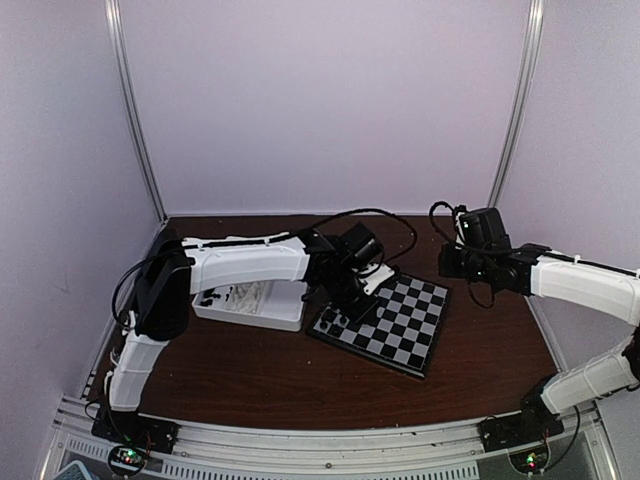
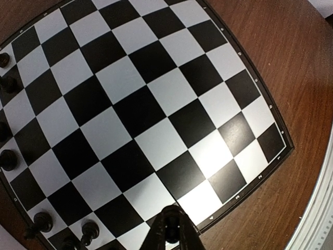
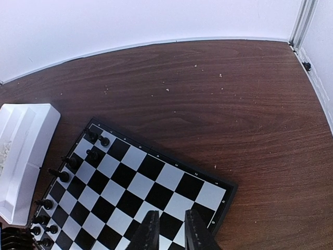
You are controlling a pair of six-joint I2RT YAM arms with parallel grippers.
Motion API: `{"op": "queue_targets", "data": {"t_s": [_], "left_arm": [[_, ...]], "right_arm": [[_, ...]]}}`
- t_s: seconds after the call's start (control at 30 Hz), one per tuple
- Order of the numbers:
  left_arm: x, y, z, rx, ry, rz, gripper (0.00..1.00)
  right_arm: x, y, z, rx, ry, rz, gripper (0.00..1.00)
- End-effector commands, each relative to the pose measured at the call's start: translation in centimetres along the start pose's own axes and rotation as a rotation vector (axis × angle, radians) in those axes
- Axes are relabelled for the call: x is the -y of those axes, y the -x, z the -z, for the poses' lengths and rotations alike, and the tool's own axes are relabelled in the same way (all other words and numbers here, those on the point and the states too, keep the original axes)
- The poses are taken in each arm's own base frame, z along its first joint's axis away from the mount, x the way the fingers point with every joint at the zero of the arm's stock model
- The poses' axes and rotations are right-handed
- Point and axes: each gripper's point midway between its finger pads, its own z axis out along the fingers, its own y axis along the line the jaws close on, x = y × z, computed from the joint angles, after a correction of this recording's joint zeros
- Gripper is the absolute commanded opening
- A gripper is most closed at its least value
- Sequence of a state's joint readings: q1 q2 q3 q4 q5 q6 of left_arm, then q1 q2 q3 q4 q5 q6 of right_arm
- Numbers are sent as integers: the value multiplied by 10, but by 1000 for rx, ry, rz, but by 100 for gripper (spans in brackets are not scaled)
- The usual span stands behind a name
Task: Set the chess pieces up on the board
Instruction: Place the chess piece on the chessboard.
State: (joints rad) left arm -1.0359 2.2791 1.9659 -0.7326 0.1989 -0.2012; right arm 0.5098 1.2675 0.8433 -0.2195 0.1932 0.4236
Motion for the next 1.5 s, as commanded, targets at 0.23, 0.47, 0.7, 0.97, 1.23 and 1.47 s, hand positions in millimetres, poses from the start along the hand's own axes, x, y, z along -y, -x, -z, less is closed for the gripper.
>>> {"op": "queue_targets", "data": {"t_s": [0.23,0.47,0.7,0.97,1.23,1.47], "left_arm": [[-6,-9,-25,-23,35,-48,11],[-10,-16,-32,-43,50,-51,15],[-12,-16,-33,-44,61,-58,23],[-10,-12,-30,-35,49,-64,27],[-12,-5,-20,-12,76,-63,28],[-14,39,49,133,174,-98,35]], "right_arm": [[-4,-8,-2,-14,43,-15,20],[-3,-13,-2,-27,46,-6,22],[2,-17,3,-26,39,3,24],[4,-27,4,-53,45,17,25],[-4,-31,10,-58,108,28,26],[-23,-50,11,-132,222,36,26]]}}
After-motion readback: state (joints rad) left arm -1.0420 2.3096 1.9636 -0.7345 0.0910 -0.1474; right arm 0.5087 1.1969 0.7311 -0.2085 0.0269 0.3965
